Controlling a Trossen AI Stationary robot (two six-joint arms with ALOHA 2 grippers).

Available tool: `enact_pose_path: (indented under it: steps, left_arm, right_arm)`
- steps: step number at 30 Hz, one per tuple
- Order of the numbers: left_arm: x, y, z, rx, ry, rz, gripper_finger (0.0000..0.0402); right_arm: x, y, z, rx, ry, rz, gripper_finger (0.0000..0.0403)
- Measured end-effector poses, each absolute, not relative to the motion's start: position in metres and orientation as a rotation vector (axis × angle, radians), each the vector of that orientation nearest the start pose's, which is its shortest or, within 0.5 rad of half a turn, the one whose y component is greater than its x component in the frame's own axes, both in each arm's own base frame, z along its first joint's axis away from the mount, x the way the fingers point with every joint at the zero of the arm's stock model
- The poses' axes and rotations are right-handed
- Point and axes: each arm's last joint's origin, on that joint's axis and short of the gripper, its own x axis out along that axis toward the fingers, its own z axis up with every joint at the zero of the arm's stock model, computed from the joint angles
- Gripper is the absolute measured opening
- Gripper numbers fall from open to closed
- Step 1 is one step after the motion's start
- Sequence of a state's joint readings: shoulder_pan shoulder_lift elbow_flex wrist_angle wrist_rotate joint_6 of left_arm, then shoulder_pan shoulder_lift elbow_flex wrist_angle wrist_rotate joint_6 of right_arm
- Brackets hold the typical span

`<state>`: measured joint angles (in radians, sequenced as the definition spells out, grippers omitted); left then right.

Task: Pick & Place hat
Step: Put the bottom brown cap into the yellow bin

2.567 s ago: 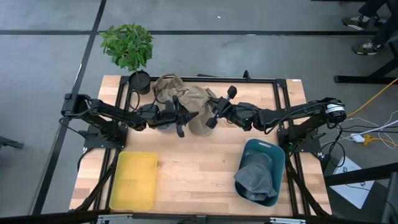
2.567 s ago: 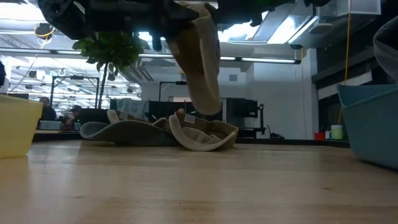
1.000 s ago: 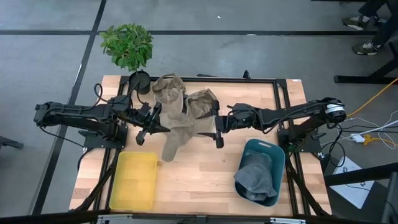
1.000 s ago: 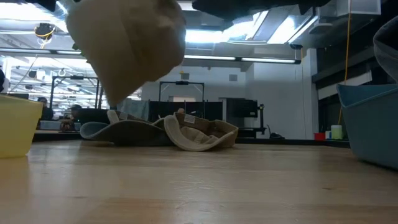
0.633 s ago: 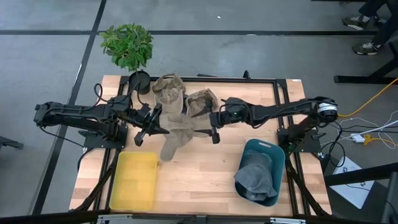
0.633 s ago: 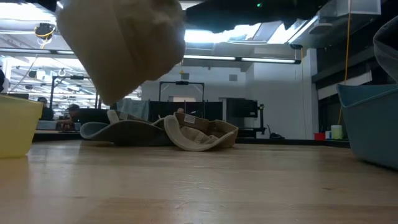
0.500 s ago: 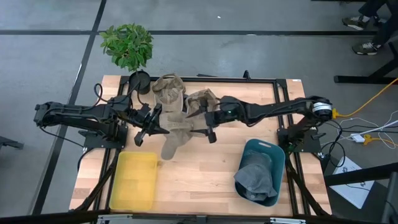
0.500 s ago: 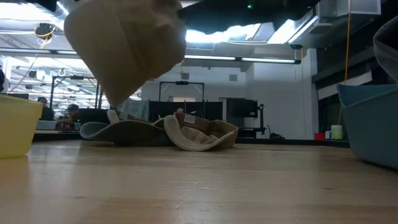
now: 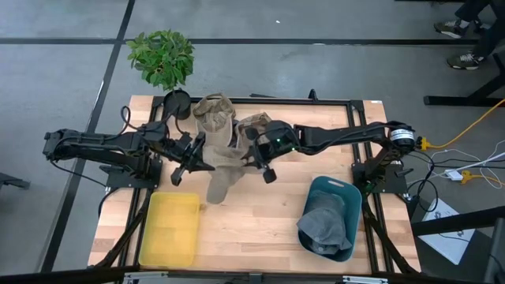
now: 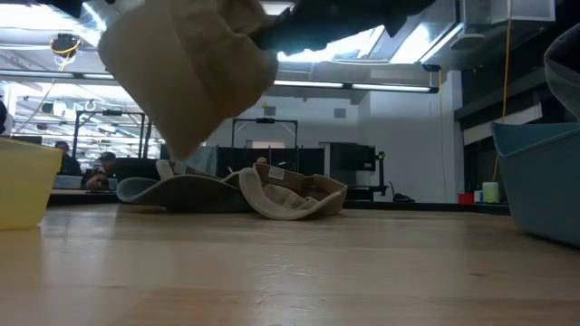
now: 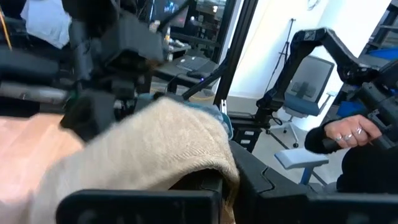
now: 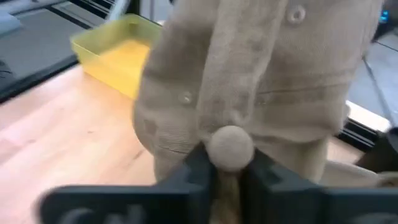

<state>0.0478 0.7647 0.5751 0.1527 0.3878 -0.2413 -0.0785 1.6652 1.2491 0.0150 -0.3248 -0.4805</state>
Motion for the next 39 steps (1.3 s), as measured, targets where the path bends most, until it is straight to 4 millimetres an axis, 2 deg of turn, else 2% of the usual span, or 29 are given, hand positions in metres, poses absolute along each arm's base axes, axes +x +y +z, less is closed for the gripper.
enact_pose_path:
  steps: [2,6,11,16,21,26,32,36,39]
  left_arm:
    - [0.176,-0.003,0.294,-0.251,0.094,-0.332,0.001]
    - [0.176,-0.003,0.29,-0.263,0.135,-0.326,0.0007]
    - [0.176,-0.002,0.288,-0.258,0.147,-0.304,0.002]
    - [0.176,-0.001,0.288,-0.185,0.136,-0.271,0.0063]
    - [0.177,0.002,0.288,-0.072,0.122,-0.174,0.0118]
    - [0.179,0.007,0.292,0.037,0.071,-0.018,0.0175]
    - [0.184,0.009,0.292,0.087,0.057,0.062,0.0233]
    - [0.187,0.01,0.292,0.141,0.043,0.105,0.0251]
    - [0.197,0.012,0.291,0.18,0.027,0.15,0.0252]
  right_arm:
    - [0.378,-0.021,0.286,-0.384,0.335,0.349,0.0015]
    - [0.372,-0.022,0.291,-0.35,0.355,0.342,0.002]
    - [0.356,-0.021,0.308,-0.319,0.363,0.336,0.0008]
    - [0.331,-0.023,0.327,-0.271,0.428,0.261,0.0014]
    - [0.311,-0.026,0.335,-0.203,0.515,0.125,0.0006]
    - [0.307,-0.031,0.337,-0.088,0.544,-0.064,0.001]
    - [0.302,-0.04,0.332,-0.041,0.605,-0.291,0.001]
    - [0.301,-0.045,0.332,-0.051,0.605,-0.411,0.001]
    - [0.305,-0.045,0.334,-0.047,0.565,-0.385,0.001]
